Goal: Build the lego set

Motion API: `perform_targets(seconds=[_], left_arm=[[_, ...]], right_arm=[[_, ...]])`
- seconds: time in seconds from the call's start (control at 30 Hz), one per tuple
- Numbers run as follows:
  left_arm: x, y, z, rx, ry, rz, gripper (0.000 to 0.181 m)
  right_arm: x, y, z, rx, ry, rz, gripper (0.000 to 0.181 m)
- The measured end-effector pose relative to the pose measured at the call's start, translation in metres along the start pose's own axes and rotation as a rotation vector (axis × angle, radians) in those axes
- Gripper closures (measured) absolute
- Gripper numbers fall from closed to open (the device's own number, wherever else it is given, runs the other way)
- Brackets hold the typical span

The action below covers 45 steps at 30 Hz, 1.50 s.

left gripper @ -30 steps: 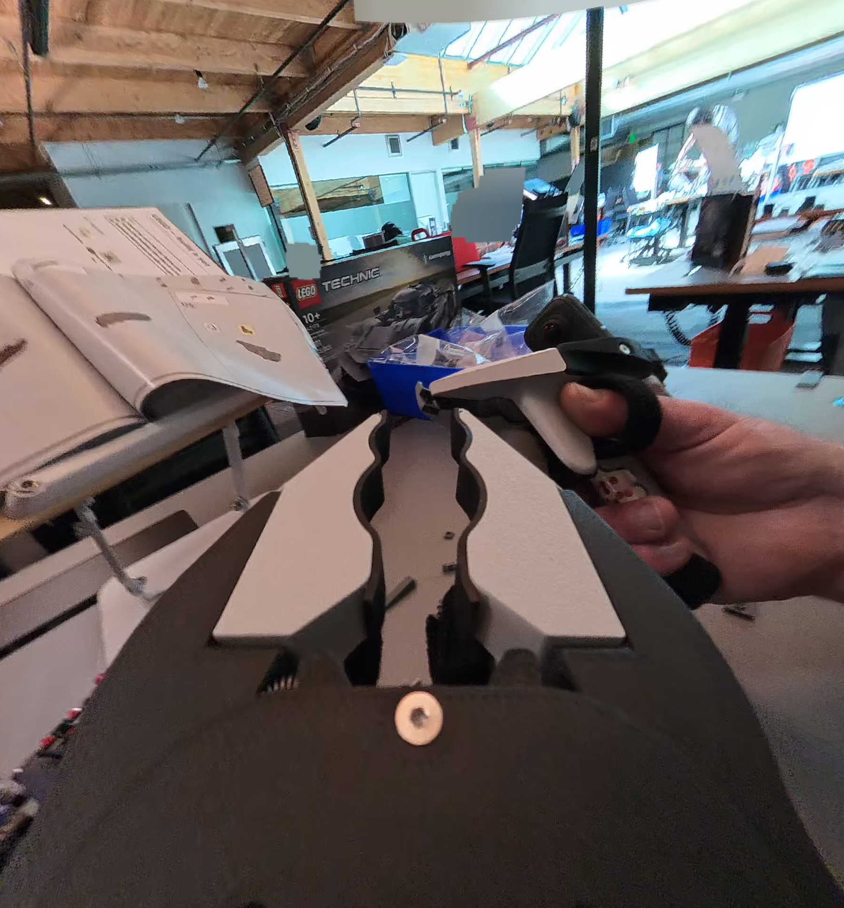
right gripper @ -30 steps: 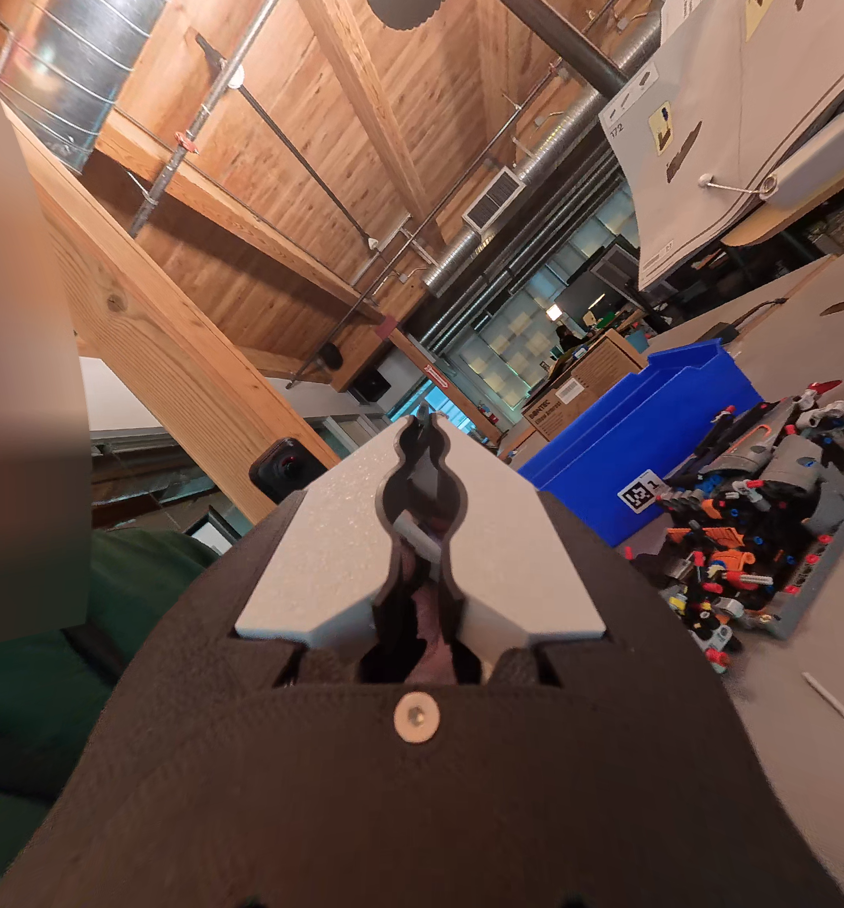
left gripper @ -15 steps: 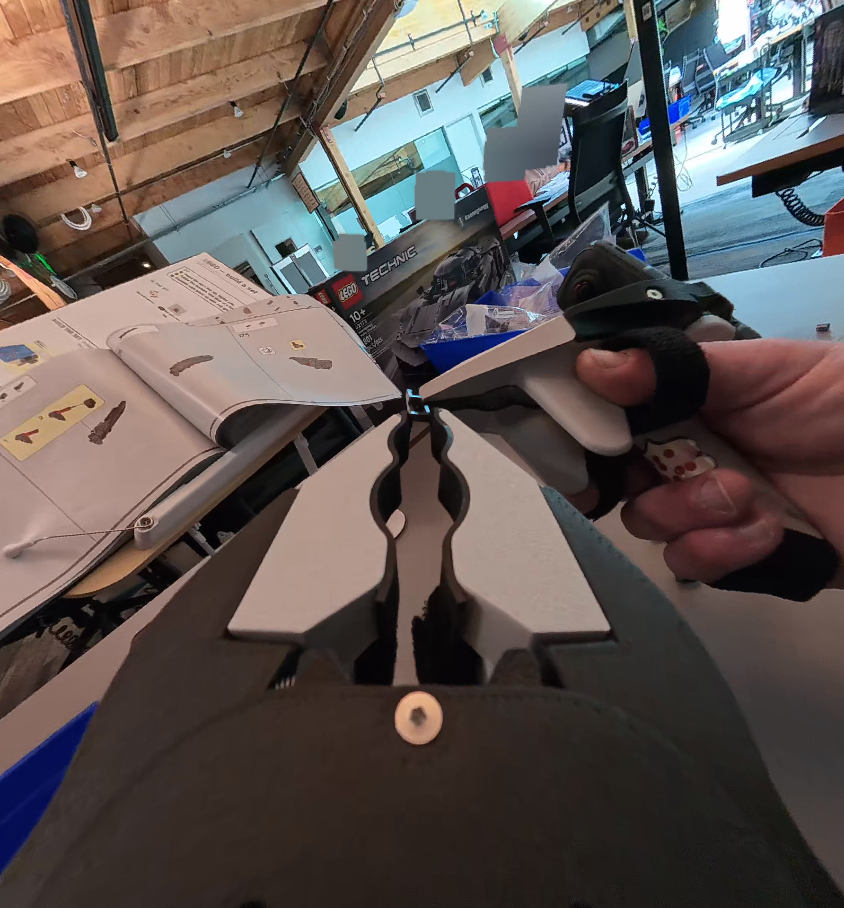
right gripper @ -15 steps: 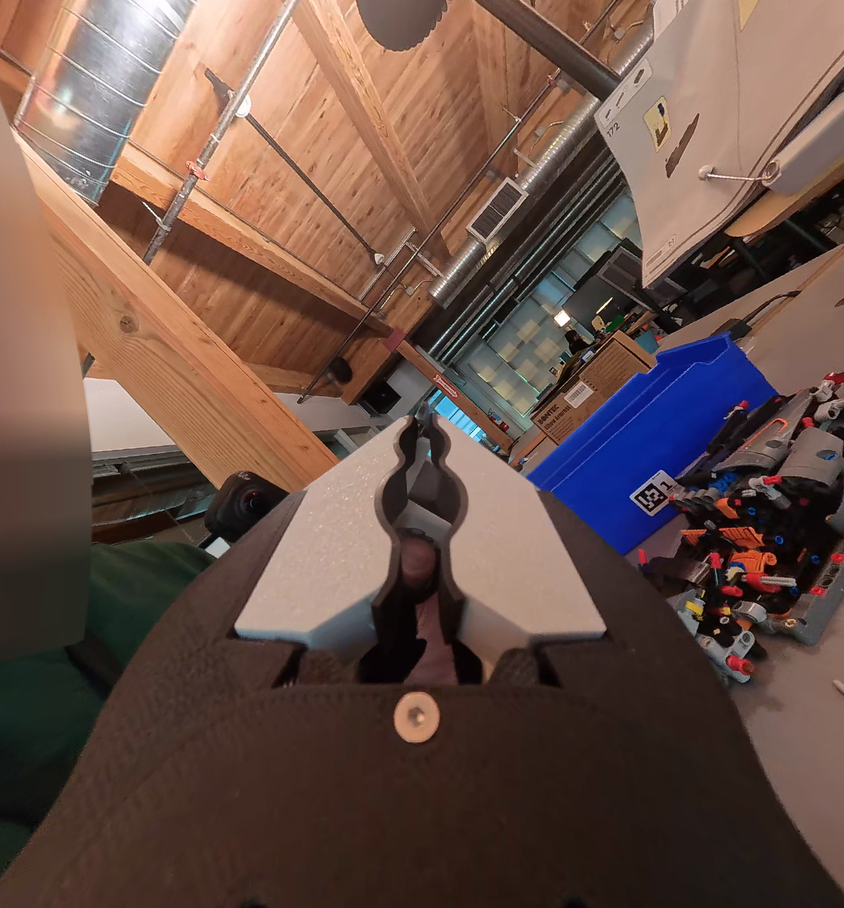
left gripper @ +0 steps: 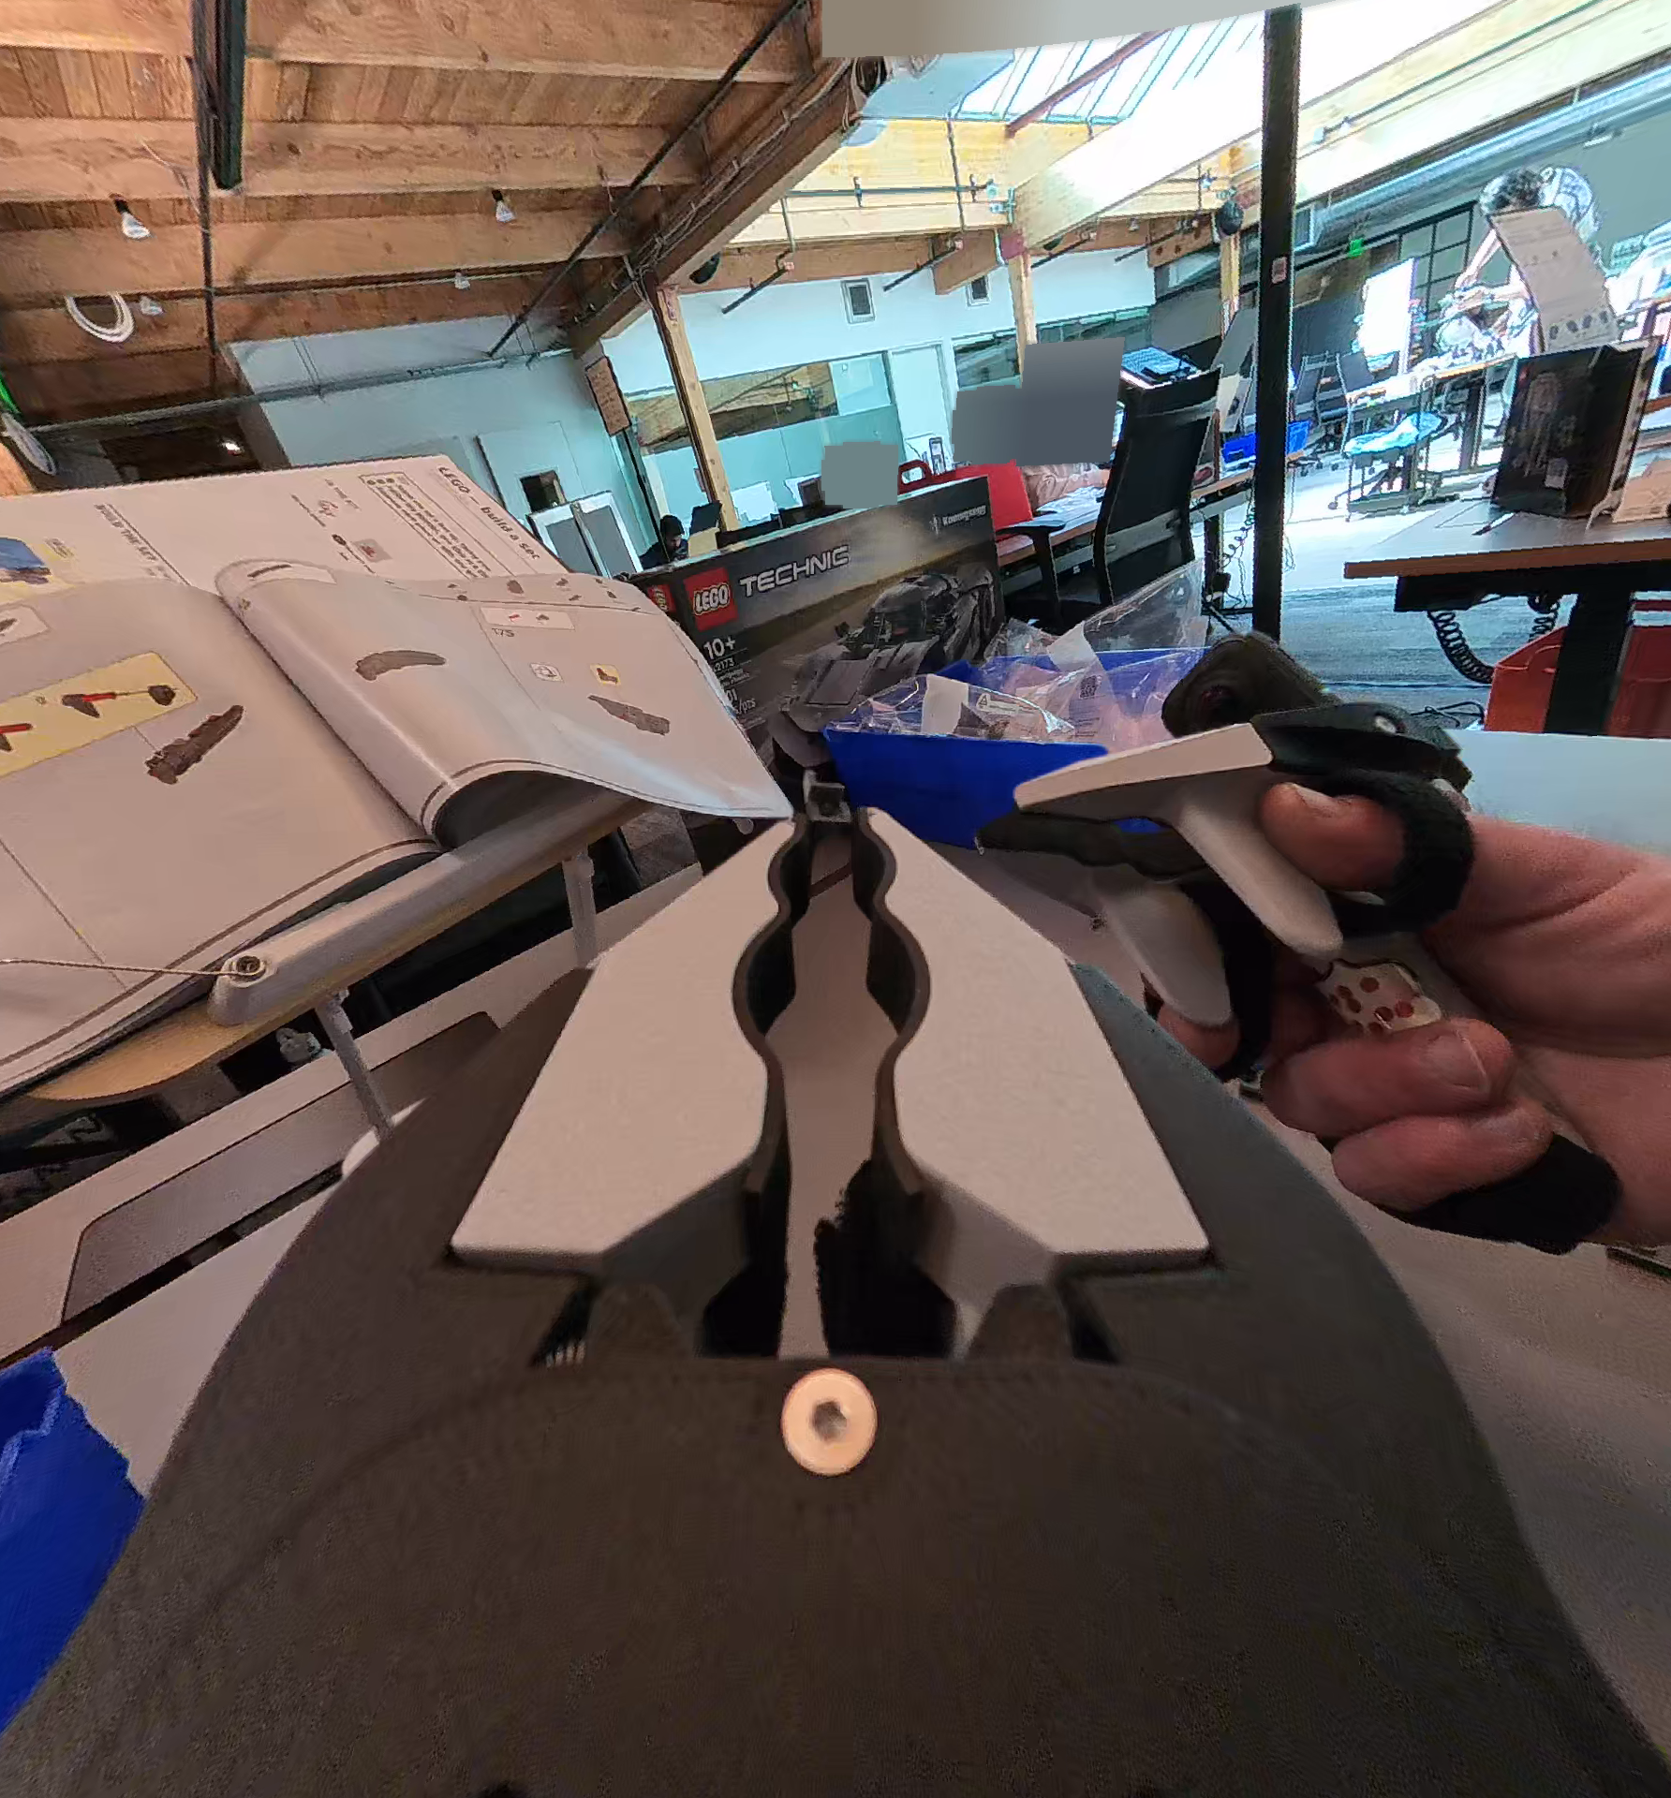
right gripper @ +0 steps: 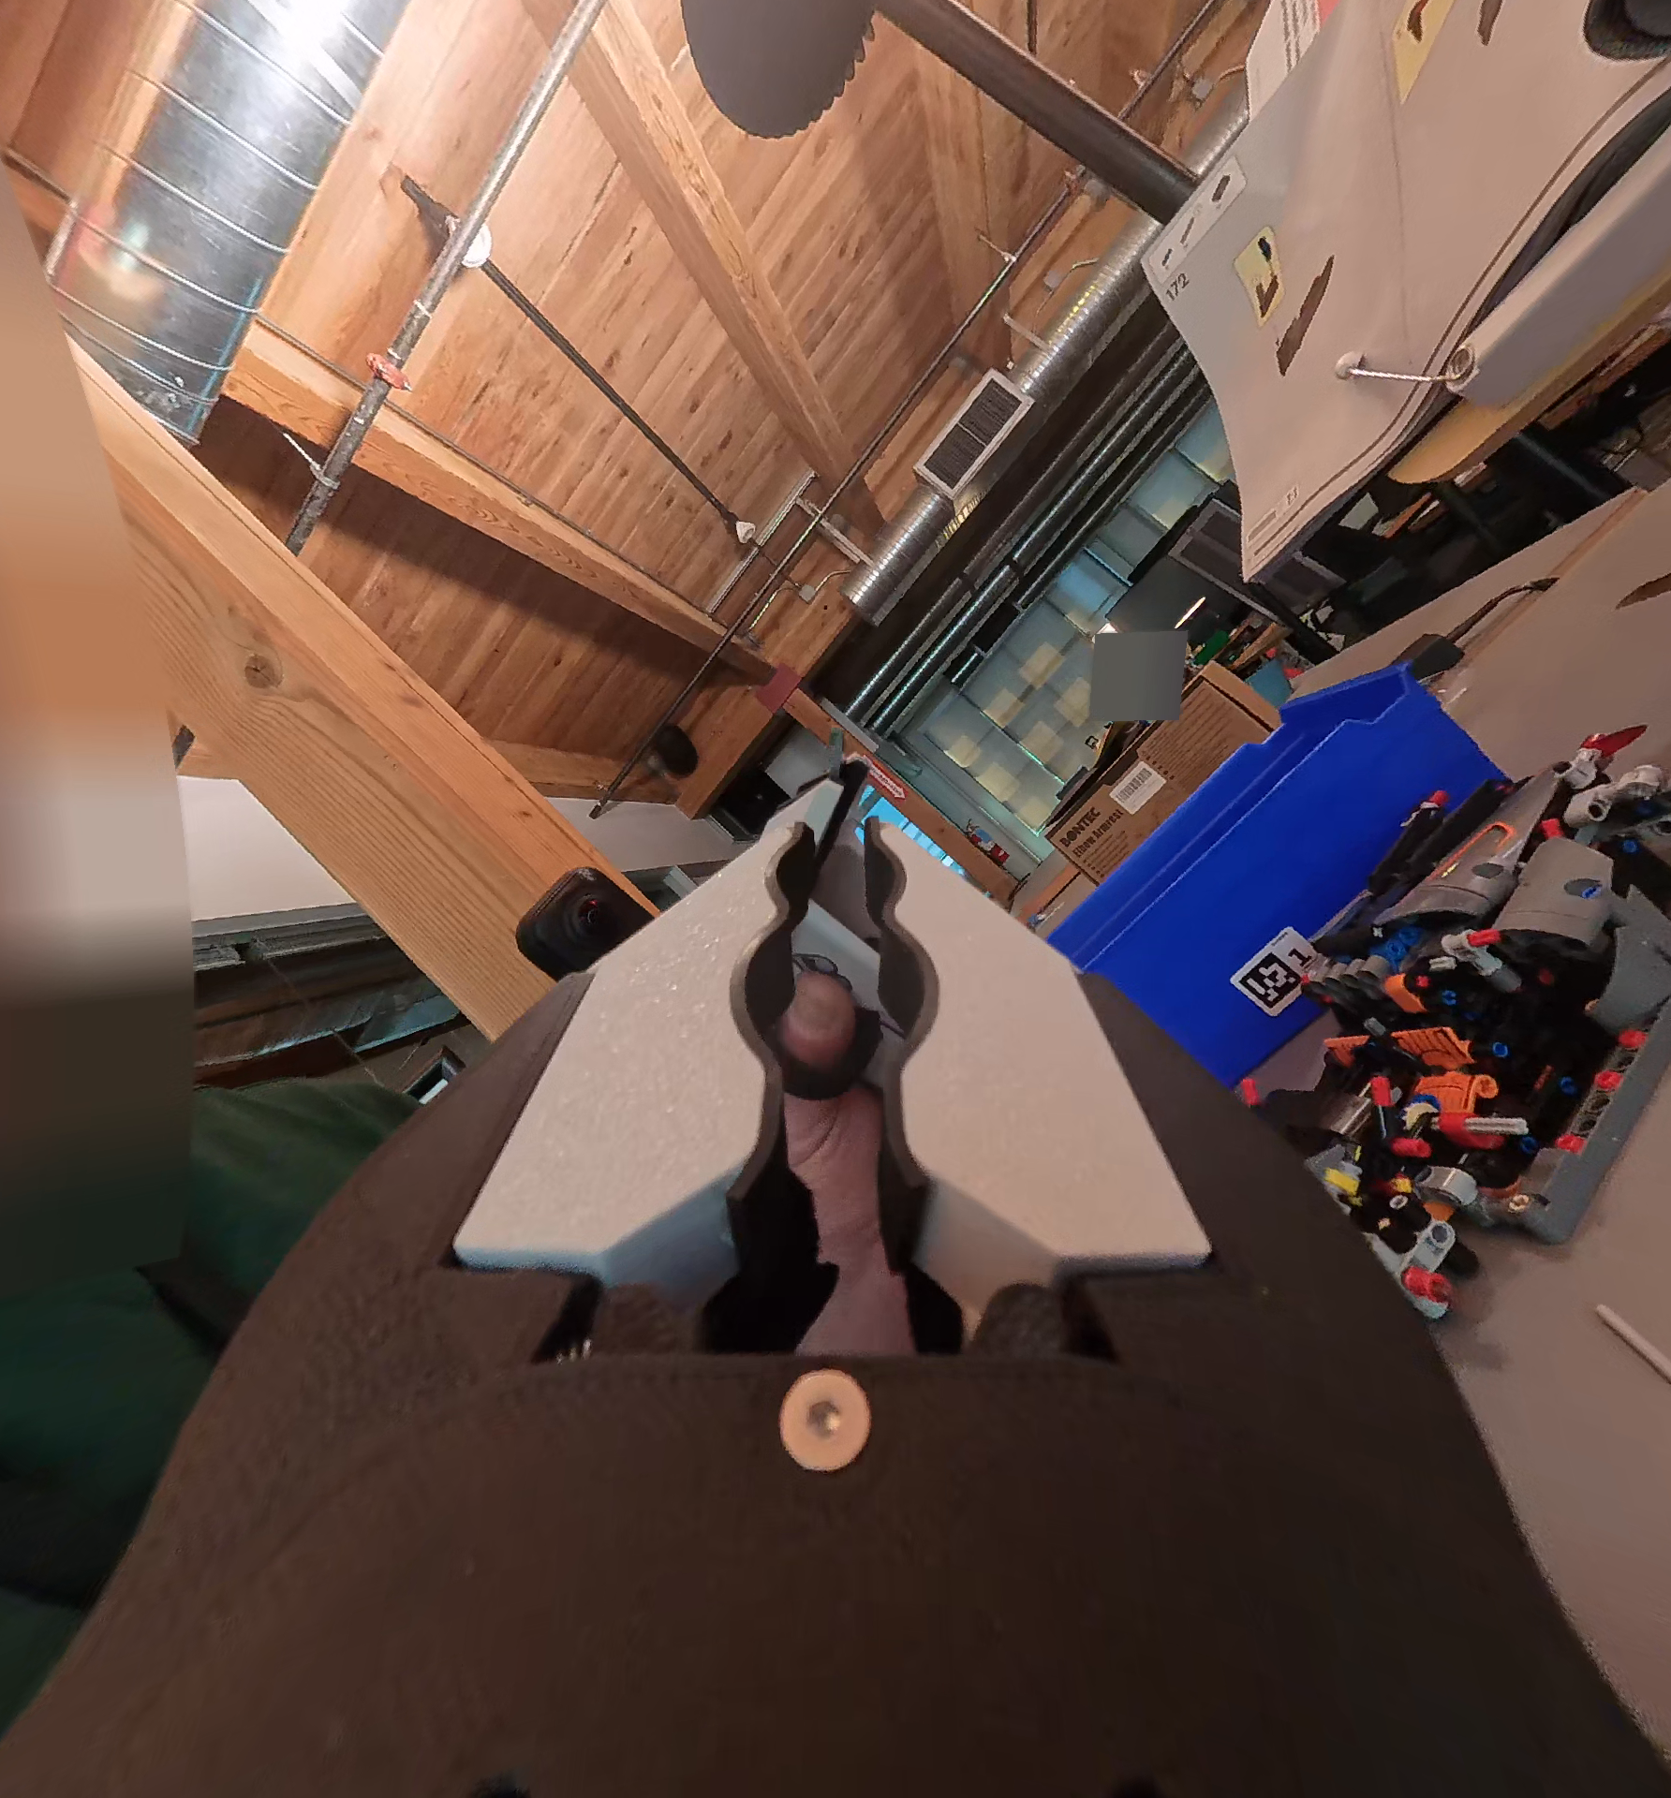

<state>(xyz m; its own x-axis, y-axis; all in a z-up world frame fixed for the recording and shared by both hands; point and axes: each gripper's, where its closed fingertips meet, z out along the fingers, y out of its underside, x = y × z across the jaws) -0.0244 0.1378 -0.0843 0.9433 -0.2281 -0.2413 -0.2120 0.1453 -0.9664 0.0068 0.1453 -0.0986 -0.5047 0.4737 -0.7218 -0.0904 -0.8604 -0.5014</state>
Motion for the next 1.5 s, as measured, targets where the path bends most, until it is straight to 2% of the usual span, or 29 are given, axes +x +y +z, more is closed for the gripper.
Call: perform_targets(seconds=[0.37,0.73,1.03,1.27,1.5], left_arm=[[0.005,0.001,0.000,-0.008,0.029,-0.006,0.176],[0.006,0.004,-0.003,-0.025,0.031,0.017,0.176],[0.010,0.007,-0.003,-0.041,0.062,0.004,0.176],[0.022,0.017,-0.002,-0.104,0.148,-0.046,0.176],[0.028,0.026,-0.006,-0.204,0.235,-0.096,0.176]], right_arm=[[0.002,0.006,0.001,-0.048,0.033,-0.061,0.168],[0.004,0.014,0.005,-0.085,0.031,-0.045,0.163],[0.005,0.018,0.007,-0.129,0.083,-0.146,0.158],[0.005,0.029,0.009,-0.259,0.216,-0.522,0.151],[0.019,0.020,-0.003,-0.432,0.504,-1.144,0.151]])
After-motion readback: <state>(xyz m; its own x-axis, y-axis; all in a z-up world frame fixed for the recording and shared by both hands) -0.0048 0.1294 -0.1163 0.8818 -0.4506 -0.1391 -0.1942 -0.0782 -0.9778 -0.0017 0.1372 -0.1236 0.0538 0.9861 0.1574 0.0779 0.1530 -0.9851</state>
